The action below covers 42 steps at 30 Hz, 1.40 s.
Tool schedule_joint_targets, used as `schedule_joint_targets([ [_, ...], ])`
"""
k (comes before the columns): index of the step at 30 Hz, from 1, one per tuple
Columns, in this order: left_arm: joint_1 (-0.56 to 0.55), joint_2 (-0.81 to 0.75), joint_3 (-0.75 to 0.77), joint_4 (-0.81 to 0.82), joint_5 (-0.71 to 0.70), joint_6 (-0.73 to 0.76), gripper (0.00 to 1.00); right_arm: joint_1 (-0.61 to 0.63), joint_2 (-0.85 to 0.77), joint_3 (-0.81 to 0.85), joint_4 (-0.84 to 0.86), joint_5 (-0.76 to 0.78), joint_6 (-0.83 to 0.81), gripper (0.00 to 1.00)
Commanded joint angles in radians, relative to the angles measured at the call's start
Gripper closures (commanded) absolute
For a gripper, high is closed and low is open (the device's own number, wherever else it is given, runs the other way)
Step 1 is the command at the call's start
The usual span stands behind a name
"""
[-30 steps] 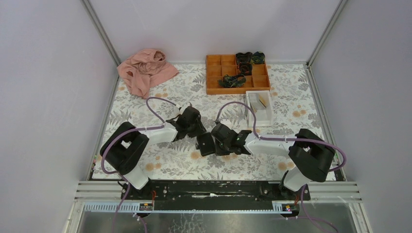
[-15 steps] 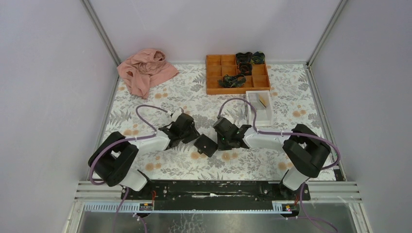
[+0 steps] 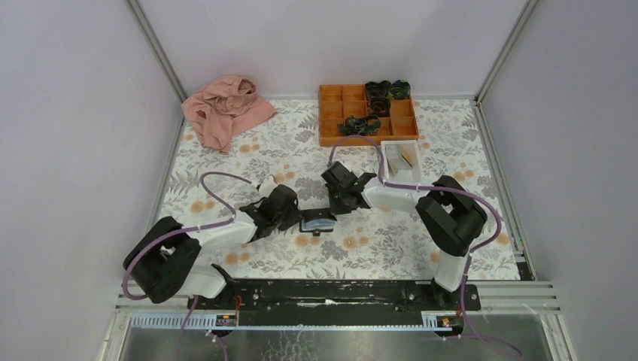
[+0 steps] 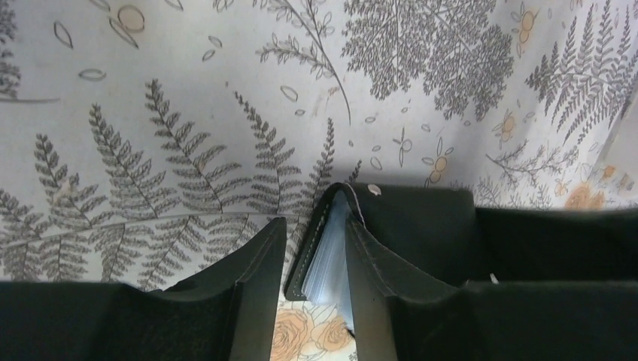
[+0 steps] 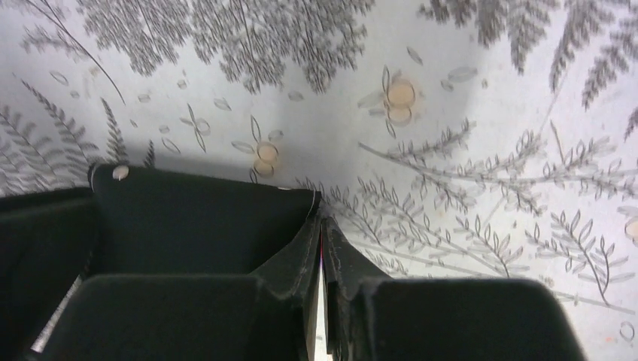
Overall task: Put the credit cards into the card holder
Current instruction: Adjust the card holder at the center of the board.
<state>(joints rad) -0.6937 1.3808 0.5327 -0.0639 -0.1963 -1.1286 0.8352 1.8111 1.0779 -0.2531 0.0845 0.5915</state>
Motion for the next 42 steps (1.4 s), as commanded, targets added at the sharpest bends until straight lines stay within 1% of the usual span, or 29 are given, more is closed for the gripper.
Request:
schedule_joint_targets([
  [1,-0.049,-0.017,-0.038,-0.098,0.026,-0.051,0.57,-0.005,0.045,0.119,0.074,-0.066,-0.038,0.89],
  [9,-0.09,-0.063,-0.065,-0.133,0.005,-0.094,0.57,-0.04,0.102,0.219,0.017,-0.043,-0.101,0.89],
  [19,-0.156,-0.126,-0.11,-0.165,-0.018,-0.155,0.57,-0.066,0.009,0.096,0.016,0.077,-0.122,0.85],
  [21,-0.171,-0.136,-0.104,-0.178,-0.025,-0.156,0.57,-0.069,-0.016,0.087,0.014,0.105,-0.127,0.83],
  [24,-0.192,-0.155,-0.083,-0.217,-0.045,-0.157,0.57,-0.077,-0.058,0.082,0.009,0.137,-0.127,0.77],
  [29,-0.227,-0.209,-0.024,-0.323,-0.099,-0.152,0.57,-0.081,-0.12,0.083,-0.034,0.16,-0.092,0.62],
  [33,-0.241,-0.268,0.025,-0.412,-0.174,-0.172,0.57,-0.081,-0.193,0.052,-0.061,0.114,-0.023,0.59],
  [36,-0.242,-0.296,0.043,-0.433,-0.237,-0.183,0.56,-0.077,-0.256,-0.007,-0.053,0.067,0.033,0.57],
  [38,-0.24,-0.29,0.059,-0.43,-0.274,-0.177,0.53,-0.071,-0.294,-0.035,-0.05,0.053,0.063,0.56],
  [40,-0.235,-0.267,0.077,-0.412,-0.3,-0.153,0.48,-0.063,-0.314,-0.047,-0.061,0.039,0.085,0.55],
  [42,-0.219,-0.233,0.09,-0.368,-0.298,-0.101,0.44,-0.035,-0.327,-0.048,-0.076,0.044,0.103,0.55],
])
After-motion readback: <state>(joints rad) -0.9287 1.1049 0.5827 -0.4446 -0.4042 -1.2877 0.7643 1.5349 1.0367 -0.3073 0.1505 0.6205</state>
